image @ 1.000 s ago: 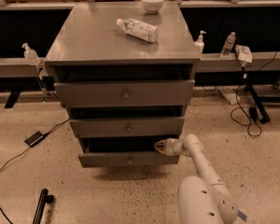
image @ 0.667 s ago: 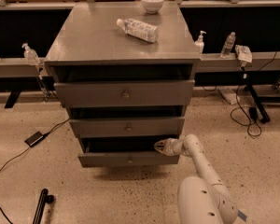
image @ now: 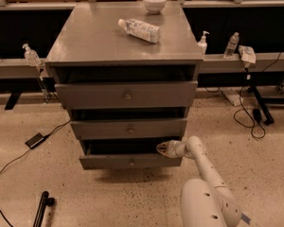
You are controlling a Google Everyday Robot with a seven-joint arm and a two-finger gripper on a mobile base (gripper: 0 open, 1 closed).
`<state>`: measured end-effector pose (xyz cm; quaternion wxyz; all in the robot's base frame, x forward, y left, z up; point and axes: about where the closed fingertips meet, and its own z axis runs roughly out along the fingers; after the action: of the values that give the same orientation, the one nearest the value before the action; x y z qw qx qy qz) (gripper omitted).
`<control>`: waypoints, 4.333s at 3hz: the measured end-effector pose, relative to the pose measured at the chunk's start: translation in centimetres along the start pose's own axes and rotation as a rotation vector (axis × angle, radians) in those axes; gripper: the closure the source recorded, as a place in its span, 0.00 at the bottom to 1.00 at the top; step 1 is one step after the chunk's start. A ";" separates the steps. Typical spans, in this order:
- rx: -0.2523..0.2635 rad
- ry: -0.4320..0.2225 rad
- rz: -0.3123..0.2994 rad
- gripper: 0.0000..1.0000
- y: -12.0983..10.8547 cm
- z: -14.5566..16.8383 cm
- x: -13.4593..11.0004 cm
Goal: Open bottom drawer
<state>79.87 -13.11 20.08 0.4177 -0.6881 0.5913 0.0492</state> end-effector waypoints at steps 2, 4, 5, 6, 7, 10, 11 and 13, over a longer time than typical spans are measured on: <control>0.000 0.000 0.000 0.52 0.0 0.0 0.0; 0.009 -0.010 -0.002 0.07 0.1 -0.2 0.1; 0.009 -0.010 -0.002 0.14 0.0 -0.4 -0.1; 0.009 -0.010 -0.002 0.37 -0.3 -0.8 -0.4; 0.009 -0.010 -0.002 0.62 -0.3 -0.8 -0.4; 0.028 -0.075 0.020 1.00 3.9 -3.6 0.1; 0.028 -0.075 0.020 1.00 3.8 -3.6 0.1; 0.028 -0.075 0.020 1.00 3.8 -3.6 0.1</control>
Offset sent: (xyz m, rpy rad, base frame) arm -0.0588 -0.0252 0.0236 0.1447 -0.1501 0.0118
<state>75.07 -15.30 20.39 0.4486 -0.6740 0.5827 0.0707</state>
